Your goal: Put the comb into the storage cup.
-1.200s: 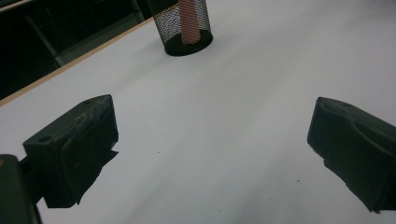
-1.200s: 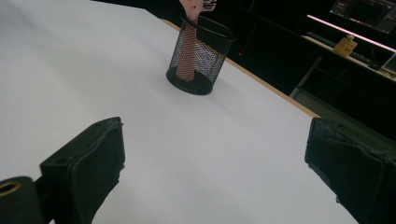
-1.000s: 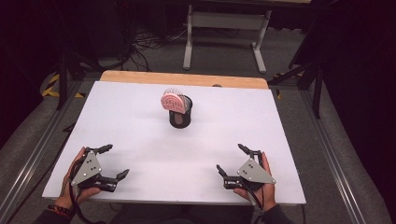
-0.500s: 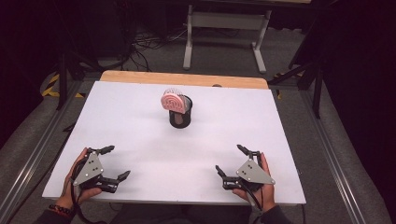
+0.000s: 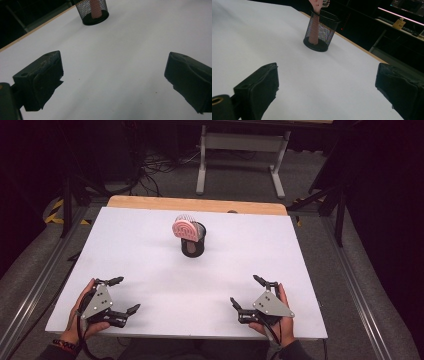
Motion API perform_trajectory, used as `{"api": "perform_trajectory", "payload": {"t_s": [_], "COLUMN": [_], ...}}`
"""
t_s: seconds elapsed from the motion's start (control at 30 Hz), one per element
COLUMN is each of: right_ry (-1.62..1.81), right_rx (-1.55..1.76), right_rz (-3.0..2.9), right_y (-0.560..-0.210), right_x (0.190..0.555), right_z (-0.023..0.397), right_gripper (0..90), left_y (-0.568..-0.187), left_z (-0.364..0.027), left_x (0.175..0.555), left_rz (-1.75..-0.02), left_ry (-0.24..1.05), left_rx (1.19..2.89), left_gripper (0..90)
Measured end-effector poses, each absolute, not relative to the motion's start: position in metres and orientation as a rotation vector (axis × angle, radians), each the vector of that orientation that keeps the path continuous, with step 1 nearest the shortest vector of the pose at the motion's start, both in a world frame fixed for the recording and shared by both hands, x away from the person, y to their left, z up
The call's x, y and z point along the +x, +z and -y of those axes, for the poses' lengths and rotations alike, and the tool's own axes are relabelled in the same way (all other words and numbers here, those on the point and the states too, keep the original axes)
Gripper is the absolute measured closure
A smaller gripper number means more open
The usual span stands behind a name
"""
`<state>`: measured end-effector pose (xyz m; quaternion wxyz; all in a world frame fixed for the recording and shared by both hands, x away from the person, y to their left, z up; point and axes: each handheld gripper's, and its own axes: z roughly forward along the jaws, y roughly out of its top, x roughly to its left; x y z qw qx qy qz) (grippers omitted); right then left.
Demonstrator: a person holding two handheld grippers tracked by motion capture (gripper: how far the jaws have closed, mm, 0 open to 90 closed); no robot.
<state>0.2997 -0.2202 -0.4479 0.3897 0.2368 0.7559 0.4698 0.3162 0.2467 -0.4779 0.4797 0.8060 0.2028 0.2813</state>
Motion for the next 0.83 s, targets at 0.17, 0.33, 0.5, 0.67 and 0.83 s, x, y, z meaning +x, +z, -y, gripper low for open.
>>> {"api": "perform_trajectory", "payload": {"t_s": [0.17, 0.33, 0.5, 0.67, 0.83], "right_ry": [1.196, 1.201, 1.202, 1.221, 1.217], "right_rx": [0.603, 0.607, 0.622, 0.650, 0.647], "right_rz": [-1.925, -1.928, -1.923, -1.935, -1.938], "right_y": [-0.4481, -0.4479, -0.4479, -0.4481, -0.4480], "right_x": [0.3004, 0.3005, 0.3016, 0.3040, 0.3048], "right_z": [0.2206, 0.2217, 0.2246, 0.2261, 0.2253], "right_gripper": [5.3, 5.4, 5.3, 5.3, 5.3], "left_y": [-0.4781, -0.4776, -0.4787, -0.4793, -0.4802], "left_z": [-0.2457, -0.2445, -0.2438, -0.2437, -0.2432], "left_x": [0.3163, 0.3165, 0.3190, 0.3193, 0.3202], "left_rz": [-0.489, -0.490, -0.506, -0.503, -0.513], "left_ry": [0.690, 0.683, 0.684, 0.686, 0.677], "left_rx": [1.975, 1.974, 1.974, 1.981, 1.978], "left_gripper": [3.3, 3.5, 3.1, 4.0, 4.0]}}
